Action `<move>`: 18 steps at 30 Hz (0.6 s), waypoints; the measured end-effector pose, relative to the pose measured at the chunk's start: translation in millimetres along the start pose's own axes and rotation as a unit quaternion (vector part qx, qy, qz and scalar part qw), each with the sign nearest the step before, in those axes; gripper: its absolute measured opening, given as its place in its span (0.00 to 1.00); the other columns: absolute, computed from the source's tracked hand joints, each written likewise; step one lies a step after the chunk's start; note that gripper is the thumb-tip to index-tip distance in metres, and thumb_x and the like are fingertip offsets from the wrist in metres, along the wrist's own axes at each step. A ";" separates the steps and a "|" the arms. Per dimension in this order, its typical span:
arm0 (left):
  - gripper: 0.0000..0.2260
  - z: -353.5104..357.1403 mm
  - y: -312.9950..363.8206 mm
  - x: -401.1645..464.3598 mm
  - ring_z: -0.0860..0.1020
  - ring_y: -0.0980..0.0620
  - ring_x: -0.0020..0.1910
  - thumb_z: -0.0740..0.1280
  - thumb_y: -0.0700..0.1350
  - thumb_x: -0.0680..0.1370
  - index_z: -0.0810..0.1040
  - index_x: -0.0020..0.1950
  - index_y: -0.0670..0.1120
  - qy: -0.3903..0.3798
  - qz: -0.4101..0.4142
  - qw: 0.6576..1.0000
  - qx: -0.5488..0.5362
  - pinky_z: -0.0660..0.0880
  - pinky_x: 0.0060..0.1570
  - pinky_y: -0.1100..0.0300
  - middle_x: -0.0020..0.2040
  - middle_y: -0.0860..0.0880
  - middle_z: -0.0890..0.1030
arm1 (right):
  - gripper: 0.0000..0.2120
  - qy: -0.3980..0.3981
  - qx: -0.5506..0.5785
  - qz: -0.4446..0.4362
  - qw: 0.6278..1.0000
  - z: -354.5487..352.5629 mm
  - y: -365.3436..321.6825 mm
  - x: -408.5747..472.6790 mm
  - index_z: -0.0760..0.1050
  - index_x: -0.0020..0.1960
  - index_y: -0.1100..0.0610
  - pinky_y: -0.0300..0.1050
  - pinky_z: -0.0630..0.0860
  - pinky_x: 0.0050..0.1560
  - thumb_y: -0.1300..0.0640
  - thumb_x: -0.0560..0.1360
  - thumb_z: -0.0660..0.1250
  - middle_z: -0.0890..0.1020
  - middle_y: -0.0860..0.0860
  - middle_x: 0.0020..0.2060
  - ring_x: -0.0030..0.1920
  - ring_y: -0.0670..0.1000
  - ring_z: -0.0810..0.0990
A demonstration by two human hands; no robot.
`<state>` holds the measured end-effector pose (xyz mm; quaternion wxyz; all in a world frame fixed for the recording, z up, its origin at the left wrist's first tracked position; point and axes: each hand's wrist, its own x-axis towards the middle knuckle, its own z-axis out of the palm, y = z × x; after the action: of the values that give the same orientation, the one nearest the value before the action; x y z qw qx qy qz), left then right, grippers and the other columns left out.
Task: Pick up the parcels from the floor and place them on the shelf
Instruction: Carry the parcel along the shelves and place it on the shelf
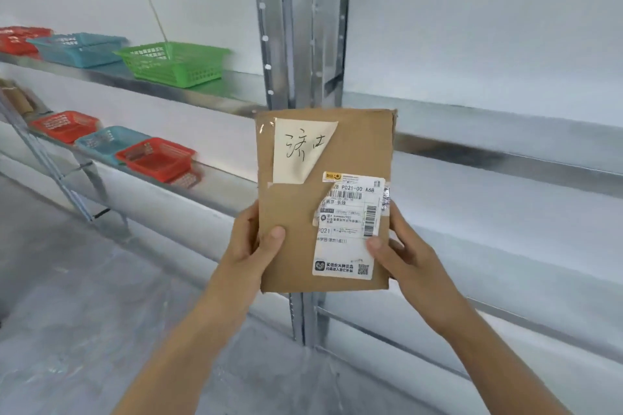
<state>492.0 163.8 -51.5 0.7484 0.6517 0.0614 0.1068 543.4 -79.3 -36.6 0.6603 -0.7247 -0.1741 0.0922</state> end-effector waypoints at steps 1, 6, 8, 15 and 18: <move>0.33 15.8 -0.2 -0.6 0.80 0.60 0.67 0.73 0.63 0.68 0.72 0.73 0.61 -0.036 -0.009 0.999 -0.002 0.82 0.58 0.51 0.67 0.64 0.82 | 0.31 0.025 -0.001 0.003 1.000 -14.3 0.0 -13.0 0.61 0.79 0.33 0.58 0.78 0.69 0.50 0.80 0.66 0.82 0.39 0.67 0.70 0.48 0.79; 0.39 104.8 2.9 -5.2 0.82 0.63 0.63 0.78 0.70 0.63 0.71 0.72 0.67 -0.150 -0.033 0.988 0.005 0.77 0.65 0.45 0.64 0.67 0.83 | 0.30 0.136 -0.010 -0.001 0.991 -84.9 -4.1 -77.6 0.62 0.79 0.33 0.54 0.79 0.67 0.47 0.79 0.66 0.81 0.37 0.68 0.71 0.47 0.78; 0.30 146.2 2.3 -11.0 0.83 0.63 0.61 0.75 0.64 0.70 0.71 0.71 0.67 -0.191 -0.037 0.981 0.013 0.78 0.63 0.46 0.61 0.68 0.84 | 0.30 0.180 -0.011 -0.010 0.984 -113.5 -6.3 -105.6 0.64 0.77 0.33 0.51 0.78 0.67 0.45 0.77 0.66 0.81 0.37 0.68 0.71 0.46 0.78; 0.33 313.3 -16.6 -60.4 0.85 0.63 0.56 0.71 0.58 0.70 0.69 0.75 0.63 -0.325 -0.059 0.944 0.024 0.80 0.58 0.51 0.59 0.66 0.86 | 0.28 0.339 -0.004 -0.022 0.940 -227.6 7.4 -231.9 0.67 0.75 0.33 0.54 0.75 0.71 0.45 0.77 0.68 0.81 0.42 0.68 0.69 0.46 0.80; 0.32 394.3 -29.4 -103.2 0.84 0.62 0.59 0.70 0.57 0.72 0.69 0.76 0.63 -0.387 -0.075 0.919 0.026 0.79 0.61 0.46 0.63 0.65 0.84 | 0.28 0.393 -0.004 -0.012 0.919 -284.0 16.1 -302.2 0.66 0.76 0.34 0.54 0.77 0.69 0.44 0.77 0.68 0.81 0.44 0.68 0.69 0.47 0.80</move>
<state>485.4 -244.2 -29.1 0.7022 0.6550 -0.1819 -0.2116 370.0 -456.2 -50.1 0.6739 -0.7029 0.0907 -0.2087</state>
